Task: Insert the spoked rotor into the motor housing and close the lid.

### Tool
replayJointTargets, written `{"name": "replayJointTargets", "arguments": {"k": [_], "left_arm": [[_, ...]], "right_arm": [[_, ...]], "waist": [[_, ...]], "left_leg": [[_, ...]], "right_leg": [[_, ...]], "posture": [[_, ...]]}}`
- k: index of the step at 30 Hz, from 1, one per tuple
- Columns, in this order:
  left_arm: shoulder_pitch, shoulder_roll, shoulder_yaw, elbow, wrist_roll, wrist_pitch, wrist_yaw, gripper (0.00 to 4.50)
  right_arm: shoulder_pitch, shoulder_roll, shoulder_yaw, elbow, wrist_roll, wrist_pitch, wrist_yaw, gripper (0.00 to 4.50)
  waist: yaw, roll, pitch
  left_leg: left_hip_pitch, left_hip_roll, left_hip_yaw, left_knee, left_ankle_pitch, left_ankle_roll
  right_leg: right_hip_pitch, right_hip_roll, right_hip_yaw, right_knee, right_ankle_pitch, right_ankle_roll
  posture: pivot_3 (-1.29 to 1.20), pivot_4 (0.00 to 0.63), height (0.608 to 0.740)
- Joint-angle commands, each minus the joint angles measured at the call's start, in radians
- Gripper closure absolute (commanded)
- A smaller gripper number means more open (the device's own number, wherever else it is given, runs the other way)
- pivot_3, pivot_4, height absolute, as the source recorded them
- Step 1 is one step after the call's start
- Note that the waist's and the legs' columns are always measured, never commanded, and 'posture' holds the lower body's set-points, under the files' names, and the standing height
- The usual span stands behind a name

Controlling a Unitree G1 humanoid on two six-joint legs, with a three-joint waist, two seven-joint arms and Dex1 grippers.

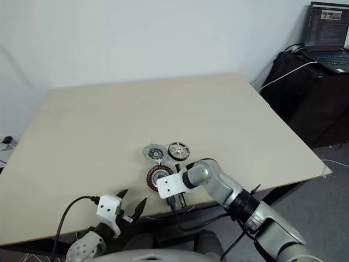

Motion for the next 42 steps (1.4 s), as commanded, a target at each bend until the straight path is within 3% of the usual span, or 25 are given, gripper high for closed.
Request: {"name": "replayJointTargets", "arguments": {"k": [1,14,17,21,28,31,35,42], "left_arm": [[-0.009,-0.005,-0.006,0.002,-0.004,-0.031,-0.010,0.29],[-0.009,-0.002,0.003,0.041,-0.007,-0.063,-0.022,0.29],[-0.019,-0.002,0.006,0.057,-0.009,-0.067,-0.025,0.29],[-0.024,-0.002,0.007,0.067,-0.010,-0.071,-0.028,0.29],[-0.023,-0.002,0.006,0.073,-0.009,-0.079,-0.032,0.29],[-0.018,-0.001,0.006,0.069,-0.009,-0.082,-0.033,0.29],[-0.016,0.004,0.003,0.056,-0.009,-0.080,-0.037,0.29],[-0.025,0.011,-0.014,0.009,0.006,-0.062,-0.039,0.29]], "right_arm": [[-0.003,-0.004,-0.016,-0.039,0.001,-0.020,0.006,4.49],[0.012,0.051,-0.048,-0.017,0.031,-0.031,-0.049,4.49],[0.010,0.059,-0.052,-0.002,0.024,-0.041,-0.066,3.84],[0.005,0.066,-0.058,0.004,0.023,-0.062,-0.076,2.57],[0.022,0.155,-0.167,-0.043,0.116,0.005,-0.164,2.57],[0.043,0.200,-0.225,-0.078,0.130,0.119,-0.231,3.12],[0.062,0.166,-0.201,-0.133,0.111,0.202,-0.214,4.41],[0.053,0.175,-0.158,-0.105,0.095,0.233,-0.236,4.48]], "waist": [[0.000,0.000,0.000],[-0.001,-0.001,0.000],[-0.001,-0.001,0.000],[-0.001,-0.001,-0.001],[-0.002,-0.001,-0.001],[-0.001,-0.001,-0.001],[0.006,-0.003,-0.002],[-0.001,-0.002,-0.002]], "left_leg": [[0.000,0.000,0.000,0.000,0.000,0.000],[0.000,0.000,0.000,0.000,0.000,0.000],[0.000,0.000,0.000,0.000,0.000,0.000],[0.000,0.000,0.000,0.000,0.000,0.000],[0.001,0.000,0.000,0.000,0.000,0.000],[0.001,0.000,0.000,0.000,0.000,0.000],[0.000,0.000,0.000,0.000,0.000,0.000],[0.001,0.001,0.000,0.000,0.000,0.000]], "right_leg": [[0.000,0.000,0.000,0.000,0.000,0.000],[0.000,0.000,0.000,0.000,0.000,0.000],[0.000,0.000,0.000,0.001,0.000,0.000],[0.000,0.000,0.000,0.001,0.000,0.000],[0.000,0.000,0.000,0.001,0.000,0.000],[0.000,0.000,0.000,0.002,0.000,0.000],[0.000,-0.001,0.000,0.001,0.000,0.000],[0.000,0.000,0.000,0.003,-0.001,-0.001]], "posture": [[0.00,0.000,0.740],[0.00,0.000,0.740],[0.00,0.000,0.740],[0.00,0.000,0.740],[0.00,0.000,0.740],[0.00,0.000,0.740],[0.00,0.000,0.740],[0.00,0.000,0.740]]}}
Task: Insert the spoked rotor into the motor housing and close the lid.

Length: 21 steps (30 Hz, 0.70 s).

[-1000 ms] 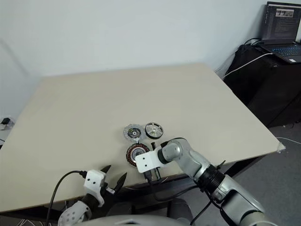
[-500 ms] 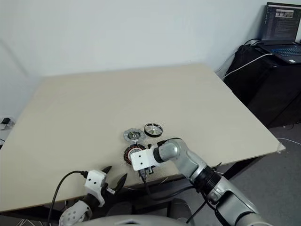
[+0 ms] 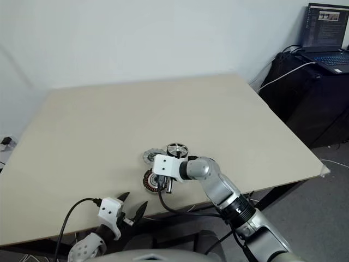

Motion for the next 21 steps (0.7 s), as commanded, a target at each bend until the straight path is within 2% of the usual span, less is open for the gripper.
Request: {"name": "replayJointTargets", "arguments": {"k": [1,10,16,21], "left_arm": [[-0.007,0.009,-0.015,-0.076,0.009,0.002,-0.007,0.29],[-0.013,0.022,-0.031,-0.139,0.003,0.039,-0.019,0.29],[-0.003,0.023,-0.039,-0.164,-0.005,0.063,-0.025,0.29],[0.000,0.026,-0.035,-0.160,-0.013,0.065,-0.027,0.29]], "right_arm": [[-0.019,0.019,0.012,0.000,-0.003,0.000,-0.017,4.48],[-0.019,0.047,0.025,0.069,-0.001,-0.003,-0.040,4.48],[-0.013,0.007,0.055,0.171,-0.049,-0.004,-0.042,4.48],[-0.017,0.010,0.042,0.139,-0.037,-0.021,-0.043,4.48]], "waist": [[-0.001,0.000,0.000],[-0.002,0.000,0.000],[-0.003,0.000,0.000],[-0.001,0.001,-0.001]], "left_leg": [[0.000,0.000,0.000,0.000,0.000,0.000],[0.000,0.000,0.000,0.000,0.000,0.000],[0.000,0.000,0.000,0.000,0.000,0.000],[0.000,0.000,0.000,0.000,0.000,0.000]], "right_leg": [[0.000,0.000,0.000,0.000,0.000,0.000],[0.000,0.000,0.000,0.000,0.000,0.000],[0.000,0.000,0.000,0.000,0.000,0.000],[0.001,0.000,0.000,0.000,0.000,0.000]], "posture": [[0.00,0.000,0.740],[0.00,0.000,0.740],[0.00,0.000,0.740],[0.00,0.000,0.740]]}}
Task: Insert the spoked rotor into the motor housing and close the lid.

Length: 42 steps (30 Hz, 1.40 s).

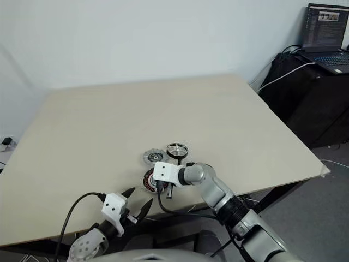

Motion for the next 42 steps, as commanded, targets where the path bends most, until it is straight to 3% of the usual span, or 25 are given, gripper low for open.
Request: {"name": "replayJointTargets", "arguments": {"k": [1,7,18,32,37,40,42], "left_arm": [[-0.001,0.007,0.004,-0.037,-0.014,-0.007,-0.011,0.29],[-0.002,0.008,0.000,-0.024,-0.020,-0.013,-0.017,0.29],[0.006,-0.003,-0.003,-0.024,-0.017,-0.017,-0.014,0.29],[-0.013,-0.007,-0.007,-0.021,-0.018,-0.006,-0.018,0.29],[-0.007,-0.006,-0.003,-0.035,-0.017,-0.006,-0.010,0.29],[-0.001,-0.004,0.001,-0.039,-0.018,-0.006,-0.007,0.29],[0.000,-0.003,0.002,-0.039,-0.018,-0.007,-0.007,0.29]], "right_arm": [[-0.016,0.009,-0.021,-0.033,0.014,-0.019,-0.002,4.48],[-0.044,0.065,-0.082,-0.096,0.094,-0.037,-0.008,4.48],[-0.021,0.025,-0.018,0.113,0.022,-0.038,-0.025,4.48],[-0.046,-0.008,-0.078,-0.090,0.044,-0.049,-0.032,4.48],[-0.012,0.090,-0.259,-0.152,0.138,0.082,-0.182,4.48],[0.042,0.144,-0.388,-0.206,0.206,0.167,-0.267,3.89],[0.075,0.155,-0.440,-0.235,0.226,0.200,-0.310,3.26]], "waist": [[0.000,0.000,0.000],[-0.003,0.001,0.001],[-0.003,0.002,0.000],[-0.002,0.004,-0.001],[-0.001,0.003,-0.001],[0.003,0.003,-0.001],[0.008,0.002,-0.001]], "left_leg": [[0.000,0.000,0.000,0.000,0.000,0.000],[0.000,0.000,0.000,0.000,0.000,0.000],[0.000,0.000,0.001,0.000,0.000,0.000],[0.000,0.000,0.000,0.000,0.000,0.000],[0.000,0.000,0.001,0.000,0.000,0.000],[0.000,0.000,0.000,0.000,0.000,0.000],[-0.001,0.000,0.000,0.000,-0.001,-0.002]], "right_leg": [[0.000,0.000,0.000,0.000,0.000,0.000],[-0.001,0.000,0.000,0.000,0.000,0.000],[0.000,0.000,0.000,0.000,0.000,0.000],[0.000,0.000,0.000,0.000,0.000,0.000],[-0.001,0.000,0.000,0.000,0.000,0.000],[-0.001,0.000,0.000,0.000,0.000,0.000],[0.000,0.000,0.000,-0.001,0.000,0.000]], "posture": [[0.00,0.000,0.740],[0.00,0.000,0.740],[0.00,0.000,0.740],[0.00,0.000,0.740],[0.00,0.000,0.740],[0.00,0.000,0.740],[0.00,0.000,0.740]]}}
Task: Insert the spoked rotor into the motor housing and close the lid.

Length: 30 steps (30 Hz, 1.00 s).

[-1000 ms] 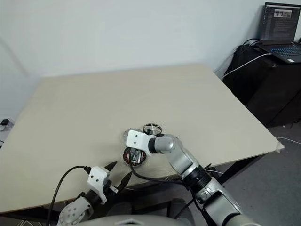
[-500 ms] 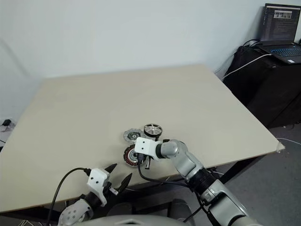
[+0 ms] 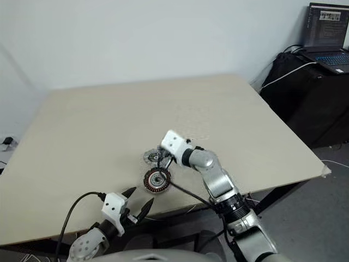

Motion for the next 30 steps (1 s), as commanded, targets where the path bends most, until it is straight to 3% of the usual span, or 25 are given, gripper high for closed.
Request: {"name": "replayJointTargets", "arguments": {"k": [1,5,10,14,17,21,30], "left_arm": [[0.001,-0.001,0.003,-0.041,-0.007,-0.006,0.005,0.29],[0.001,0.004,0.002,-0.042,-0.012,0.000,0.000,0.29],[-0.012,0.010,0.003,-0.034,-0.016,0.006,-0.011,0.29],[-0.021,0.015,0.005,-0.031,-0.018,0.013,-0.019,0.29],[-0.028,0.018,0.007,-0.021,-0.020,0.012,-0.022,0.29],[-0.024,0.017,0.007,-0.012,-0.022,0.006,-0.023,0.29],[-0.011,0.007,0.007,-0.015,-0.020,0.002,-0.011,0.29]], "right_arm": [[0.052,0.018,-0.126,-0.083,0.062,0.079,-0.089,2.98],[0.165,0.116,-0.286,-0.186,0.176,0.260,-0.209,1.59],[0.224,0.229,-0.399,-0.260,0.299,0.422,-0.302,0.02],[0.208,0.299,-0.484,-0.273,0.436,0.519,-0.367,0.02],[0.143,0.399,-0.645,-0.234,0.643,0.607,-0.468,0.02],[0.074,0.426,-0.743,-0.146,0.835,0.642,-0.592,0.02],[0.019,0.410,-0.697,-0.002,1.014,0.615,-0.689,0.02]], "waist": [[0.003,0.000,0.000],[0.002,0.002,0.001],[-0.010,0.006,0.003],[-0.011,0.006,0.004],[-0.010,0.007,0.004],[-0.024,0.012,0.008],[-0.022,0.011,0.005]], "left_leg": [[0.000,0.000,0.000,0.000,0.000,0.000],[-0.001,0.000,0.000,-0.001,0.000,0.000],[-0.001,0.001,0.000,-0.001,-0.001,-0.002],[-0.001,0.000,0.000,-0.001,-0.001,-0.002],[-0.001,0.000,0.000,-0.001,-0.001,-0.002],[-0.001,0.000,0.000,-0.001,-0.001,-0.002],[-0.005,-0.001,-0.005,-0.003,0.000,0.001]], "right_leg": [[0.000,0.000,0.000,0.000,0.000,0.000],[-0.001,0.000,0.000,-0.001,0.000,0.000],[-0.002,0.001,0.000,0.000,0.000,0.000],[-0.001,0.000,0.000,0.000,0.000,0.000],[-0.001,0.000,0.000,-0.001,0.000,0.000],[-0.002,0.000,0.002,-0.001,0.001,0.002],[-0.001,0.005,0.005,0.000,-0.002,-0.001]], "posture": [[0.00,0.000,0.740],[0.00,0.000,0.740],[0.00,0.000,0.740],[0.00,0.000,0.740],[0.00,0.000,0.740],[0.00,0.000,0.740],[0.00,0.000,0.740]]}}
